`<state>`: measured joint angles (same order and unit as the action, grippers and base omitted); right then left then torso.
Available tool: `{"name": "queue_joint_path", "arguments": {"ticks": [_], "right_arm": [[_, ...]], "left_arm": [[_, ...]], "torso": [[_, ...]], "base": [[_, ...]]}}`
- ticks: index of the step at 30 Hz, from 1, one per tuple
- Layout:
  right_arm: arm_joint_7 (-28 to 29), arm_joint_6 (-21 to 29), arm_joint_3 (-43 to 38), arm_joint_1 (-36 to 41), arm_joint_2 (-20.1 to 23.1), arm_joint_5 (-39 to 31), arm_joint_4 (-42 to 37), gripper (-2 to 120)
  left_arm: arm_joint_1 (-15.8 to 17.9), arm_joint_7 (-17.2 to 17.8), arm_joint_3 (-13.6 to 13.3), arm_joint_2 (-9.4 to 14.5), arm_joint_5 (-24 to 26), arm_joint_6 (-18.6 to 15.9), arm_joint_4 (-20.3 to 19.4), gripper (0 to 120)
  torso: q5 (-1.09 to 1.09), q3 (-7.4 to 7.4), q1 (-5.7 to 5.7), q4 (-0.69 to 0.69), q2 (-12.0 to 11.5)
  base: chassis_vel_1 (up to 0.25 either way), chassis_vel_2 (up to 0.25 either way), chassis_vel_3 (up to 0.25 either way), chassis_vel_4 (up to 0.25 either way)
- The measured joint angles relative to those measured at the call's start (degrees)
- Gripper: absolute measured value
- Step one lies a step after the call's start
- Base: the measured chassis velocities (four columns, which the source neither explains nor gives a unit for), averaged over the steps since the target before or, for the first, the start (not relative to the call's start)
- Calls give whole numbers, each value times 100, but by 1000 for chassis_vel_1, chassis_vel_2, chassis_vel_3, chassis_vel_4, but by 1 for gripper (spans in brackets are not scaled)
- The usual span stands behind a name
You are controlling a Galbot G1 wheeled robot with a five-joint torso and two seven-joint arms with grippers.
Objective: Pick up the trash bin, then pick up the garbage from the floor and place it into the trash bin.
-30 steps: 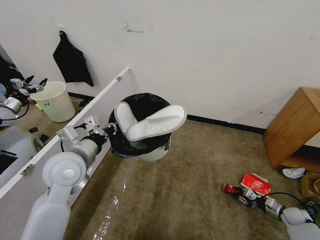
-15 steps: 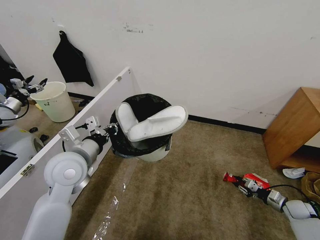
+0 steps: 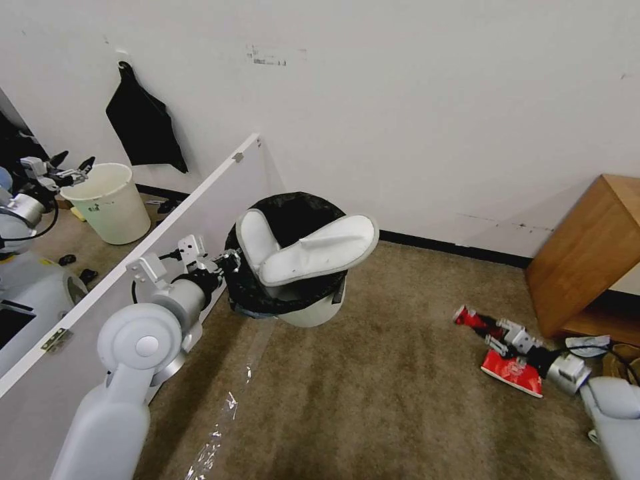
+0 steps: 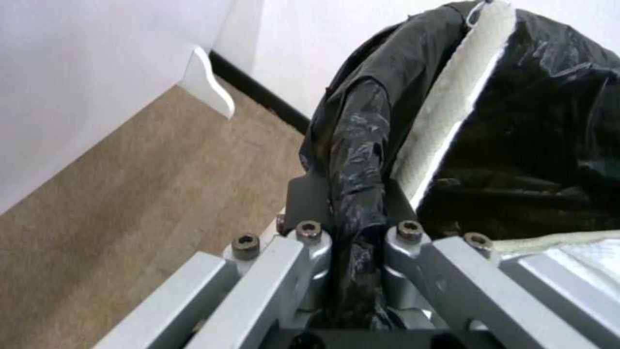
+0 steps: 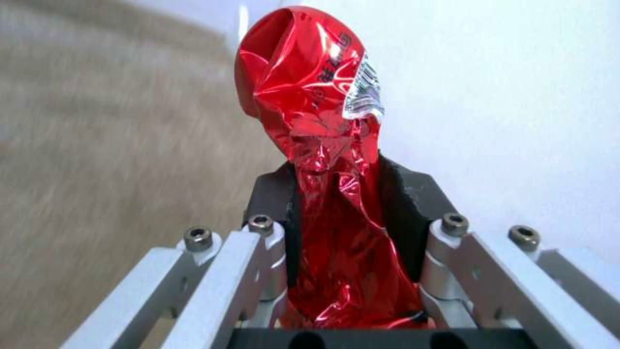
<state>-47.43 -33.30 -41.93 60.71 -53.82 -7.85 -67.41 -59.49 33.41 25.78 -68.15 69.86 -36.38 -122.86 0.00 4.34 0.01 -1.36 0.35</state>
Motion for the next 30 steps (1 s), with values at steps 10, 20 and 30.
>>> {"name": "queue_joint_path", "arguments": {"ticks": [10,20,30], "right_arm": [[76,361,-163,161,232,-669,-1204,26],[255,742,-250,339,486,-1234,-2428,26],[424,1070,-325,381,898,-1687,-3202,26]], "left_arm": [[16,22,-176,-42,-48,-2,137,4],[-43,23,-486,-18,-140,-2,203,4],[-23,-3,-750,-43,-242,5,318,4]], "torso": [[0,0,0,-1,0],[-1,0,0,0,0],[0,0,0,-1,0]], "base": [[0,0,0,0],[0,0,0,0],[0,0,0,0]]}}
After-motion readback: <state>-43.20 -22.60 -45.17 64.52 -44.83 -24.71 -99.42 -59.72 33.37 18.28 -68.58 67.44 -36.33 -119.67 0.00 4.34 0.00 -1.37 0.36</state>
